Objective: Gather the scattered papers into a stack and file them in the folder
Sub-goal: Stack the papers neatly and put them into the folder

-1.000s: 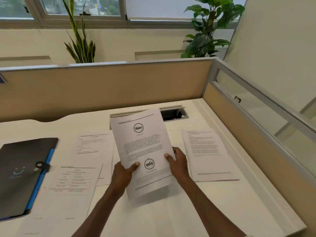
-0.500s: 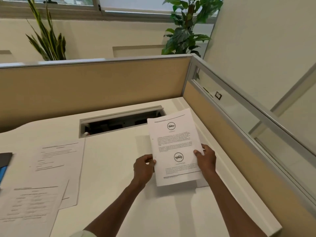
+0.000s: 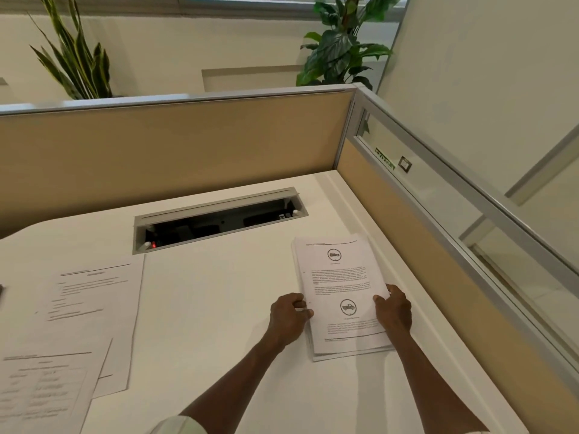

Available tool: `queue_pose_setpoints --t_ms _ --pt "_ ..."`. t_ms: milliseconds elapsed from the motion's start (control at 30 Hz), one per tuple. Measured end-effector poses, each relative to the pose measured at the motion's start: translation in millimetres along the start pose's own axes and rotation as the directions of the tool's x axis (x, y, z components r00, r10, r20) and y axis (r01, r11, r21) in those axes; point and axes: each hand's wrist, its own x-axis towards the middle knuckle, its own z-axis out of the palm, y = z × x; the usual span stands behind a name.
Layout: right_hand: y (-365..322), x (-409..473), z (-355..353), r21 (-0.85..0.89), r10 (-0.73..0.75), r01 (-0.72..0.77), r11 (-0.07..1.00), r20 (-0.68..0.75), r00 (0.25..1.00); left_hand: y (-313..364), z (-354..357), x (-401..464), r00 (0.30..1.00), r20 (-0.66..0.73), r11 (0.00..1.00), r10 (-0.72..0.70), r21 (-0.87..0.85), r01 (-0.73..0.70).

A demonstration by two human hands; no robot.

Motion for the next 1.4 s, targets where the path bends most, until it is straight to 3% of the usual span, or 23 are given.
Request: queue_pose_setpoints --t_ms 200,367,500,767,1000,1167,1400 --pt "-12 -15 5 -0.198 -0.007 -0.011 0.98 -0.091 0.996 -26 -50 -13 0.99 -0.12 0.983 -0.067 -0.178 0.045" --pt "-44 -53 19 -0.284 -0.222 0.165 0.944 -0.179 0.959 -55 -126 -42 0.946 -0.31 0.963 -0.094 -0.27 0.008" --pt "-75 -97 52 -0.245 -0.357 0.331 0.911 -0.069 0.931 -88 -195 -77 0.873 -0.48 0.978 -0.087 -0.209 -0.018" --pt "-127 -217 144 -0.147 -0.473 0.519 0.842 0.259 0.842 -174 -320 -153 0.691 -0.721 0.983 0.046 0.155 0.096" --pt "-156 -308 215 -0.112 -0.418 0.576 0.81 0.579 0.7 -232 -356 -186 0.81 -0.573 0.818 -0.123 0.403 0.409" --pt "-173 -348 247 -0.107 -0.378 0.572 0.813 0.65 0.659 -235 -353 -187 0.841 -0.527 0.795 -0.123 0.455 0.401" --pt "-190 -372 278 -0.189 -0.311 0.517 0.835 0.613 0.726 -227 -347 -174 0.881 -0.469 0.812 -0.071 0.485 0.324"
